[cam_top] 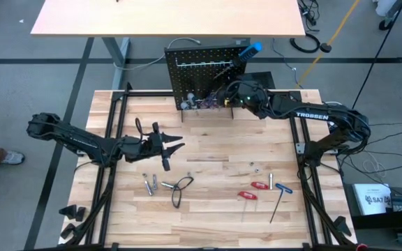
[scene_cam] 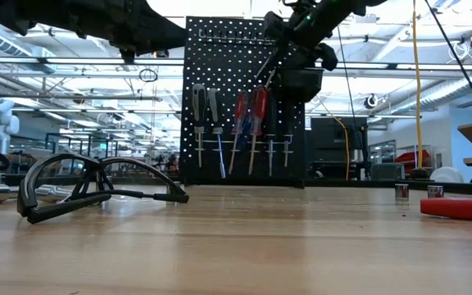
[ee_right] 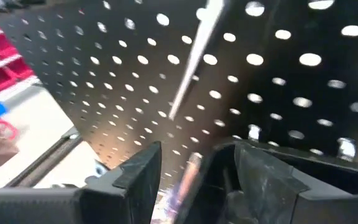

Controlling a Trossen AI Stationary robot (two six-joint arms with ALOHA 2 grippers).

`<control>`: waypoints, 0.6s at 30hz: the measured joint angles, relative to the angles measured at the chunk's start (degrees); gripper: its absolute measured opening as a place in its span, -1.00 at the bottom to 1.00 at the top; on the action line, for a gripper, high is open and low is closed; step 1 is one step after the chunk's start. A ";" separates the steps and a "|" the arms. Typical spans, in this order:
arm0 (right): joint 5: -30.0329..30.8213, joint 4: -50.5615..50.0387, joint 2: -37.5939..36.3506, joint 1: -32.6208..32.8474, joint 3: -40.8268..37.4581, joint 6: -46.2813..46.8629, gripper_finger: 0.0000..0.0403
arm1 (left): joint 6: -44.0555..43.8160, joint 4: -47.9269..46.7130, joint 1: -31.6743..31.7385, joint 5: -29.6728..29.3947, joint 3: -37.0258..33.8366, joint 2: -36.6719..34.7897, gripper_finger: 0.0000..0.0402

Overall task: Hang tools onto peg board
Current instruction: Hang the blue screwdriver on the peg board

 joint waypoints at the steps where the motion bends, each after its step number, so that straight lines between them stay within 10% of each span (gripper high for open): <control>1: -1.22 1.01 0.26 -0.26 0.00 -0.06 -0.03 | -0.05 0.00 0.11 0.00 0.00 -0.02 -0.41; 18: -2.23 -0.15 1.28 -1.37 0.52 0.31 -0.12 | -0.08 0.00 0.13 0.00 0.00 -0.02 -0.41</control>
